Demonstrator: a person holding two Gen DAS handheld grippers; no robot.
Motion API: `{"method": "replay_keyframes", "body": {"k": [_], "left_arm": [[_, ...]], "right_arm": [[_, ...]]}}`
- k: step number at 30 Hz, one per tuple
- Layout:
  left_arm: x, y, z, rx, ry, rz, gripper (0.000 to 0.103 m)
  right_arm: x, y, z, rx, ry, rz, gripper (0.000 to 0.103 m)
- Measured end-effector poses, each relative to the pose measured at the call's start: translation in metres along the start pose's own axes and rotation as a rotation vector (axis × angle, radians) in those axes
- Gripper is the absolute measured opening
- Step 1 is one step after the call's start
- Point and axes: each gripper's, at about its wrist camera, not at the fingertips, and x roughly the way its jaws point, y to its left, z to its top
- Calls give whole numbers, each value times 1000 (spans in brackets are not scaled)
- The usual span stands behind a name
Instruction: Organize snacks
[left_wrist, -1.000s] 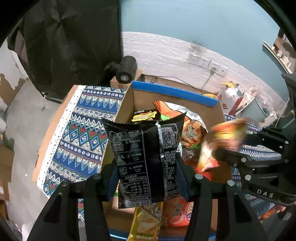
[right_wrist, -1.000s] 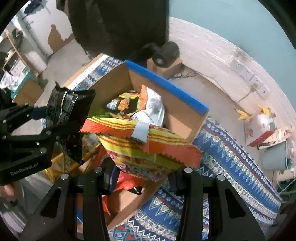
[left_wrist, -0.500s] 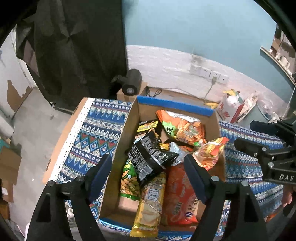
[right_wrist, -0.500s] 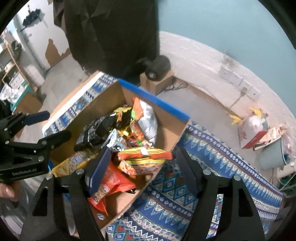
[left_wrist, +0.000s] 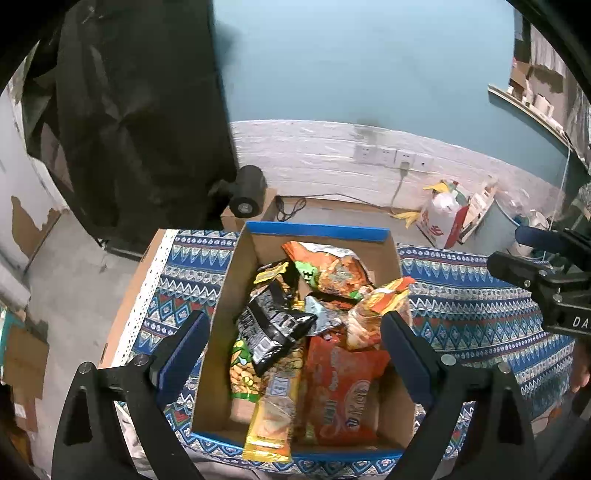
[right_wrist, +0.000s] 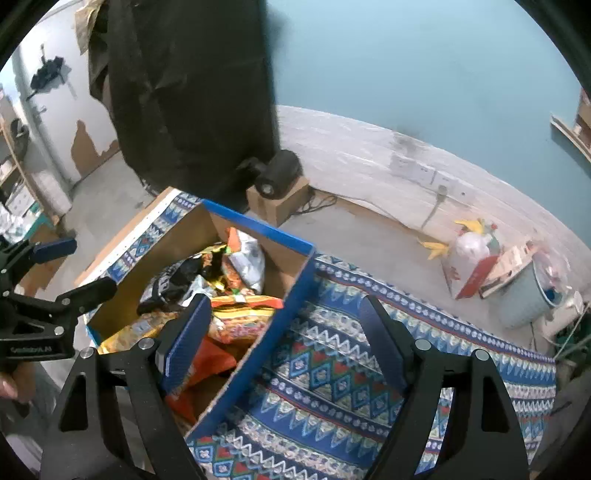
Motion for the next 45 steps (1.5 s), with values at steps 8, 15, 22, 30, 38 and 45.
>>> {"method": "replay_keyframes", "body": {"k": [8, 15, 22, 30, 38, 45], "left_arm": [[-13, -18, 2, 40, -44, 4, 101], [-20, -30, 5, 54, -56, -4, 101], [-19, -38, 7, 59, -47, -18, 101], [-13, -41, 6, 62, -24, -11, 101], [-11, -39, 6, 51, -10, -15, 101], [-8, -39, 5, 57, -5, 2, 101]], "right_arm": [[-10, -20, -14, 19, -11, -31, 81], [-13, -31, -26, 28, 0, -36, 81], [-19, -37, -28, 30, -5, -31, 81], [-24, -37, -28, 23, 0, -23, 81], [-25, -35, -26, 15, 4, -33, 81], [-24, -34, -26, 11, -6, -37, 81]]}}
